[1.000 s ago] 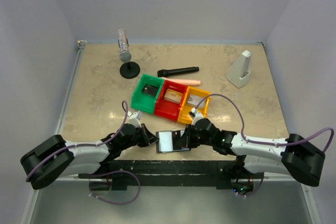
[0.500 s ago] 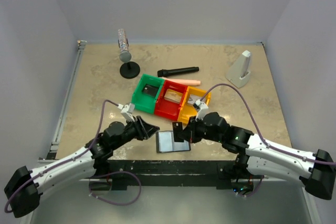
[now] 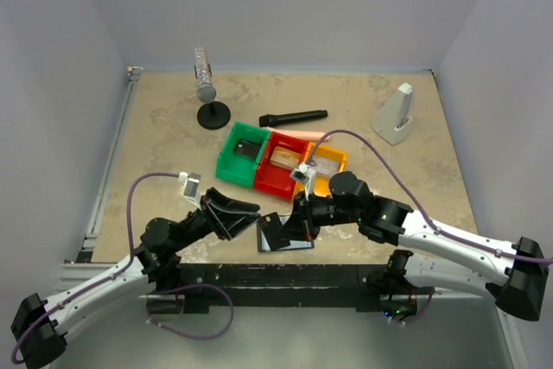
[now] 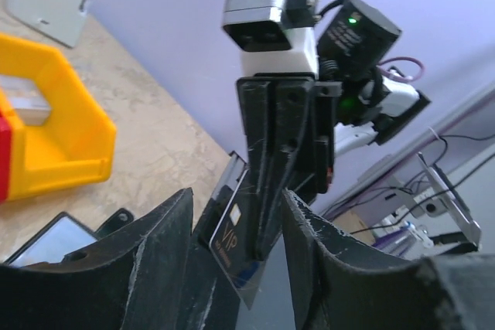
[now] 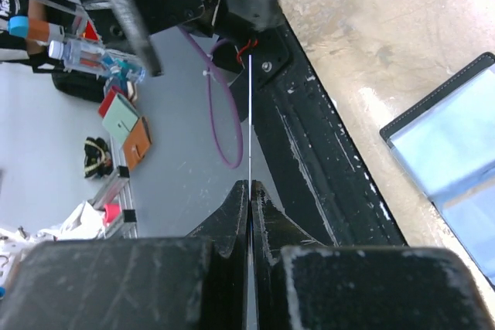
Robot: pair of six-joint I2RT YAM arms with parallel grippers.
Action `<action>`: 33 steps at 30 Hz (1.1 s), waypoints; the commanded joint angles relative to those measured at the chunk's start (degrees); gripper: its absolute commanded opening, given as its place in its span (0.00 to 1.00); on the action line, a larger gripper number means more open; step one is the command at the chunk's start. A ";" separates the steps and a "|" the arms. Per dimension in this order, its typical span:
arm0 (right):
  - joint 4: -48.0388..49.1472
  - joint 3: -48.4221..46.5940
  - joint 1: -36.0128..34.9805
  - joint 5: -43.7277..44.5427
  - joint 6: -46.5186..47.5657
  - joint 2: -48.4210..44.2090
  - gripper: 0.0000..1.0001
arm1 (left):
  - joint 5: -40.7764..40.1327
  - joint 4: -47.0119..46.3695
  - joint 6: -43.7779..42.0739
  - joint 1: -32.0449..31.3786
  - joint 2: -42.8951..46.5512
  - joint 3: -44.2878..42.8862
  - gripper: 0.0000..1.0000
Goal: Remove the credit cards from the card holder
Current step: Place the credit card in the storage box.
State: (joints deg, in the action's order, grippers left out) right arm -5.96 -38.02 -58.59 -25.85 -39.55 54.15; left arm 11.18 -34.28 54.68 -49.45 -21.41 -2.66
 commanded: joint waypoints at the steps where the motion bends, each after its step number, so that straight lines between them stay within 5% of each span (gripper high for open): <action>1: 0.59 -2.67 -0.21 -3.86 1.49 -0.45 0.00 | 7.44 -12.20 0.52 0.50 -2.58 8.98 0.52; 9: 1.13 -2.94 -0.21 -4.48 0.44 -1.59 0.00 | 11.85 -17.04 0.70 0.50 -9.70 9.42 0.42; 22: -3.45 -5.66 -0.12 -3.33 2.72 -3.88 0.00 | 8.59 -6.85 -0.18 0.41 -2.23 9.42 0.52; 33: -3.45 -7.24 -0.21 -3.77 3.34 -2.65 0.00 | 15.27 -18.53 0.52 0.41 -12.78 8.98 0.27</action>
State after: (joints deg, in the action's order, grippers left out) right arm -10.31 -41.56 -58.59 -29.15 -37.71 51.29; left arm 23.20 -45.58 55.51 -49.15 -31.83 -2.66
